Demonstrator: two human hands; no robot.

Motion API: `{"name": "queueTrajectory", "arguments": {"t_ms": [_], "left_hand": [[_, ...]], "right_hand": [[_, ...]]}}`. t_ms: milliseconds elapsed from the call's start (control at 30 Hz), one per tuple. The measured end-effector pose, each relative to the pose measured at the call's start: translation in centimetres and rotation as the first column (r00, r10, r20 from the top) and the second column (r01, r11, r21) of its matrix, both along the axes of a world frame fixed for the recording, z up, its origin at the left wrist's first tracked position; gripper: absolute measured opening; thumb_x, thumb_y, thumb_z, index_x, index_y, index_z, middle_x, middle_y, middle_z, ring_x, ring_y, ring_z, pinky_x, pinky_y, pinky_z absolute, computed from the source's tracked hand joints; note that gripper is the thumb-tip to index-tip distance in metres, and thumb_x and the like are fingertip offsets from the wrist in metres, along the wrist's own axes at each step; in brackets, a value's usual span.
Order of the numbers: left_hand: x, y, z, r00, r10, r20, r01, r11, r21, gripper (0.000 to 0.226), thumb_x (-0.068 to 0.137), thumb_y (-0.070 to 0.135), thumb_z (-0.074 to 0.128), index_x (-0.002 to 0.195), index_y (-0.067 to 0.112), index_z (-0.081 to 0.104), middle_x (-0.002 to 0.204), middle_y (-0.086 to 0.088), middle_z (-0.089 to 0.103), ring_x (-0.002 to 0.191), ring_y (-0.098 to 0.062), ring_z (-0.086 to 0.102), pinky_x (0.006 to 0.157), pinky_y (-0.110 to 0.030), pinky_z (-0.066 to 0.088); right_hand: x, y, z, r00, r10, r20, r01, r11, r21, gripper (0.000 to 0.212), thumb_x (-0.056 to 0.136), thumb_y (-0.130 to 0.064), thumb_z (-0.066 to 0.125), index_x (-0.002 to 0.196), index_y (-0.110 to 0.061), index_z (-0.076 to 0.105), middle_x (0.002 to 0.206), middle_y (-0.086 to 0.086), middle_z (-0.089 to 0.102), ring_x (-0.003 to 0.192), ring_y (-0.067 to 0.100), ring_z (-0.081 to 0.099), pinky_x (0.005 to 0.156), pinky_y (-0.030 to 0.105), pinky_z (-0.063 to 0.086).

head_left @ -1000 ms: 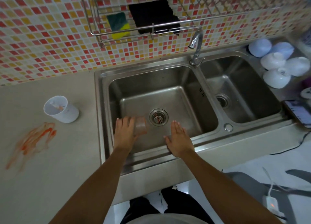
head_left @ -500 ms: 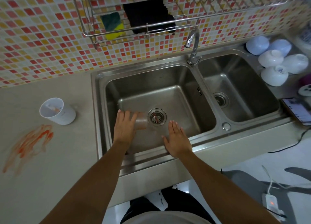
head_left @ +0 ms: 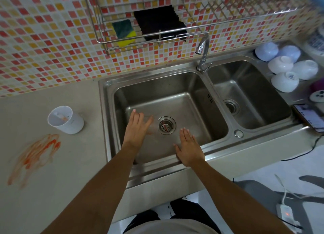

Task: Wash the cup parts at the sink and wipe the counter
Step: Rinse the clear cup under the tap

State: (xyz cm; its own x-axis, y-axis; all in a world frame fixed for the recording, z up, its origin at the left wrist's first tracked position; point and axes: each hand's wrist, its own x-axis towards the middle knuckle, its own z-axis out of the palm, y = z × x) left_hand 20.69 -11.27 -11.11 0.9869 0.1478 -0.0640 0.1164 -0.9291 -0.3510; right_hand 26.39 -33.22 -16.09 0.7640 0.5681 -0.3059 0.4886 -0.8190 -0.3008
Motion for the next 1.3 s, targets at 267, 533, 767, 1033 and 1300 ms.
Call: {"name": "queueTrajectory", "arguments": {"t_ms": [267,533,767,1033,1300], "left_hand": [[-0.3,1.3,2.1,0.994,0.109,-0.006,-0.109,0.994,-0.017,0.083,0.070,0.010,0.070,0.139,0.019,0.025,0.132,-0.018,0.040,0.124,-0.038,0.041,0.118,-0.056,0.005],[-0.2,1.5,1.4,0.940,0.322,0.108,-0.256,0.880,-0.400,0.084,0.075,0.053,0.072,0.137,0.011,0.033,0.140,-0.011,0.043,0.127,-0.033,0.046,0.116,-0.054,0.015],[2.7,-0.5,0.7,0.864,0.484,0.142,-0.234,0.633,-0.738,0.094,0.063,0.049,0.083,0.135,0.007,0.038,0.135,-0.015,0.047,0.125,-0.029,0.043,0.106,-0.042,0.039],[9.7,-5.4,2.1,0.775,0.595,0.214,-0.164,0.516,-0.840,0.084,0.067,0.033,0.079,0.137,0.017,0.036,0.132,-0.012,0.050,0.122,-0.032,0.045,0.104,-0.043,0.034],[14.0,-7.5,3.7,0.713,0.670,0.209,-0.077,0.371,-0.926,0.079,0.053,0.023,0.091,0.120,0.019,0.049,0.121,-0.001,0.056,0.112,-0.022,0.052,0.095,-0.038,0.046]], "right_hand": [[-0.5,0.2,0.7,0.995,-0.071,0.069,0.068,0.997,0.040,0.064,0.101,-0.042,0.030,0.153,-0.012,0.006,0.161,0.008,0.008,0.149,0.023,0.002,0.121,0.038,0.008],[-1.1,-0.4,0.2,0.958,-0.198,0.209,0.132,0.948,0.291,0.034,0.099,-0.028,0.045,0.127,-0.015,0.059,0.133,0.006,0.058,0.124,0.018,0.051,0.109,0.034,0.038],[3.3,-1.9,1.4,0.946,-0.231,0.229,0.093,0.867,0.490,0.028,0.095,-0.025,0.048,0.108,-0.010,0.068,0.106,0.006,0.069,0.096,0.019,0.063,0.089,0.033,0.050],[15.7,-5.3,4.6,0.929,-0.266,0.255,0.089,0.833,0.546,0.024,0.095,-0.022,0.053,0.110,-0.011,0.068,0.109,0.006,0.068,0.097,0.021,0.062,0.087,0.027,0.046],[24.5,-4.4,7.0,0.938,-0.265,0.224,0.079,0.792,0.605,0.024,0.093,-0.017,0.053,0.113,-0.008,0.063,0.105,0.013,0.066,0.098,0.028,0.058,0.088,0.036,0.048]]}}
